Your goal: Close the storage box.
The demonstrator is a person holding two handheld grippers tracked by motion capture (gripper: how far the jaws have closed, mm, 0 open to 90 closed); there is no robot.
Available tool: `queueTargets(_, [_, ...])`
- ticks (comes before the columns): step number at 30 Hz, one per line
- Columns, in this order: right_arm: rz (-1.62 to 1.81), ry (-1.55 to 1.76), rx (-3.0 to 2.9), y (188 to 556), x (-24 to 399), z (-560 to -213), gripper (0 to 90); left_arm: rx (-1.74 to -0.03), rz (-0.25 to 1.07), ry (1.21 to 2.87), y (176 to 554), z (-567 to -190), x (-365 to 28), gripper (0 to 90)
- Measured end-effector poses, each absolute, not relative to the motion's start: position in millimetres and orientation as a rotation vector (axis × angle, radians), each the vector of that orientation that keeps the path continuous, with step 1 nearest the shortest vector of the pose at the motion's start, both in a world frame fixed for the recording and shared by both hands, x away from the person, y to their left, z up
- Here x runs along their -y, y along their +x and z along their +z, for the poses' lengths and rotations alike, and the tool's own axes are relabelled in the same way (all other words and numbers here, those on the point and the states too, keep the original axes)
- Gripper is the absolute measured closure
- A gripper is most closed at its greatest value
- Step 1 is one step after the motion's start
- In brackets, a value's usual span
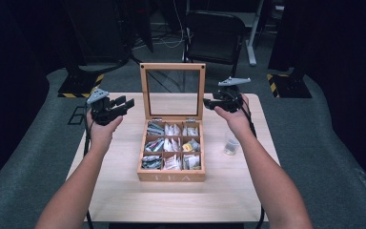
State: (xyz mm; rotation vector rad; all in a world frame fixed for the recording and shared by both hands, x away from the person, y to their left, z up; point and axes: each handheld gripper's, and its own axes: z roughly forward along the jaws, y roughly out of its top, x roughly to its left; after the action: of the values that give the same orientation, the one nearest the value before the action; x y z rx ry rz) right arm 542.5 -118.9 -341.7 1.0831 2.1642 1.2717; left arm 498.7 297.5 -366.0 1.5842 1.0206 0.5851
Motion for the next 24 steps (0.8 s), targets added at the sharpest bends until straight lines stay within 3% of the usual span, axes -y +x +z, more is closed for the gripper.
queueTargets(24, [1.219,1.122,-2.181,565.0,102.2,-350.8,47.8,-1.021,0.576,1.586,501.1,-367.9,-292.6,53.8])
